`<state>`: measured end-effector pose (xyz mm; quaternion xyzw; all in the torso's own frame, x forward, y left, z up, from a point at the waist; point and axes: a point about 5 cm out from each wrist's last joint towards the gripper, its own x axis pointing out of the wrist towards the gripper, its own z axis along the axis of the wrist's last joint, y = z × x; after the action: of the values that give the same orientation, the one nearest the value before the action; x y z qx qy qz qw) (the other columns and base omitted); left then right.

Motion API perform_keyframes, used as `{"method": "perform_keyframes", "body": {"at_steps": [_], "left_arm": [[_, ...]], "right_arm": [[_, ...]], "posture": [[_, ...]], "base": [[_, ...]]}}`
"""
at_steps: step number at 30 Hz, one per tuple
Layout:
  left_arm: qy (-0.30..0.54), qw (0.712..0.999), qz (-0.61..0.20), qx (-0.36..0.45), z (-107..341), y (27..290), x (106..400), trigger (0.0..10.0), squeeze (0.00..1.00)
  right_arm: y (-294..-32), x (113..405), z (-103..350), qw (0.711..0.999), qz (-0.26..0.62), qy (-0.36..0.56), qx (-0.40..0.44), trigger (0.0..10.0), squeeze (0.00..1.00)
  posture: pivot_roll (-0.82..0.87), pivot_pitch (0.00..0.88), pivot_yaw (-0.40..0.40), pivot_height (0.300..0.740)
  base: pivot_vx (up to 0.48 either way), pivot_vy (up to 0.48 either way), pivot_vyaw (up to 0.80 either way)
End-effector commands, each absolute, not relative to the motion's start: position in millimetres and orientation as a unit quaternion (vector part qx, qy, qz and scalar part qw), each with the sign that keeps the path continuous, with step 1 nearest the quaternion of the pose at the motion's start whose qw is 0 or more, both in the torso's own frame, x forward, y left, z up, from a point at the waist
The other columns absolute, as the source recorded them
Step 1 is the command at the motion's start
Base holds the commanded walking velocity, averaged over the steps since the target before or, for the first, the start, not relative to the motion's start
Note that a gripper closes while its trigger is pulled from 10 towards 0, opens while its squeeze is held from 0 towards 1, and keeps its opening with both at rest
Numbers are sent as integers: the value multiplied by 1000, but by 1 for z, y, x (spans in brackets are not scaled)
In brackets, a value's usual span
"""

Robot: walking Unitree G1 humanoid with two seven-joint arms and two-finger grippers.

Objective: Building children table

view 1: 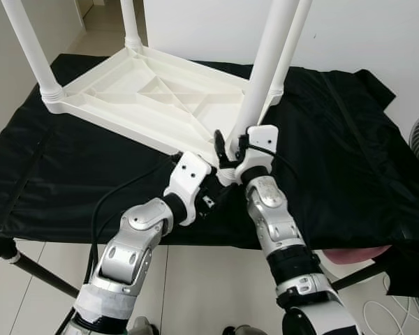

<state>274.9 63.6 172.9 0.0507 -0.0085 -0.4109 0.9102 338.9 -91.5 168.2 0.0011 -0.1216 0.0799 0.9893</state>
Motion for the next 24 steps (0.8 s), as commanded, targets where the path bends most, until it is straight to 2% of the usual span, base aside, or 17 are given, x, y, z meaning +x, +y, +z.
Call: {"method": "perform_keyframes", "body": {"at_steps": [1, 10, 14, 15, 18, 19, 24], "left_arm": [[-4, 922, -383, 51, 171, 64, 275, 10000, 0], [-1, 921, -386, 48, 168, 63, 272, 10000, 0], [0, 919, -391, 49, 168, 62, 272, 10000, 0], [0, 918, -395, 49, 168, 62, 272, 10000, 0], [1, 917, -395, 49, 168, 61, 272, 10000, 0], [1, 916, -397, 50, 168, 61, 272, 10000, 0], [8, 913, -405, 55, 165, 61, 271, 10000, 0]], "right_arm": [[-95, 336, 169, 988, 75, -131, -9, 10000, 0], [-115, 303, 155, 988, 72, -133, -14, 10000, 0], [-121, 281, 150, 987, 100, -126, -28, 10000, 0], [-121, 269, 148, 982, 136, -124, -32, 10000, 0], [-121, 267, 147, 981, 144, -124, -32, 10000, 0], [-121, 265, 148, 979, 161, -125, -27, 0, 0], [-109, 264, 153, 965, 231, -121, 16, 0, 0]], "posture": [[-34, 52, -44, 740], [-45, 49, -46, 740], [-58, 48, -39, 740], [-63, 48, -35, 740], [-63, 48, -35, 740], [-72, 48, -28, 740], [-69, 50, -24, 740]], "base": [[0, 0, 0], [0, 0, 0], [0, 0, 0], [0, 0, 0], [0, 0, 0], [0, 0, 0], [0, 0, 0]]}}
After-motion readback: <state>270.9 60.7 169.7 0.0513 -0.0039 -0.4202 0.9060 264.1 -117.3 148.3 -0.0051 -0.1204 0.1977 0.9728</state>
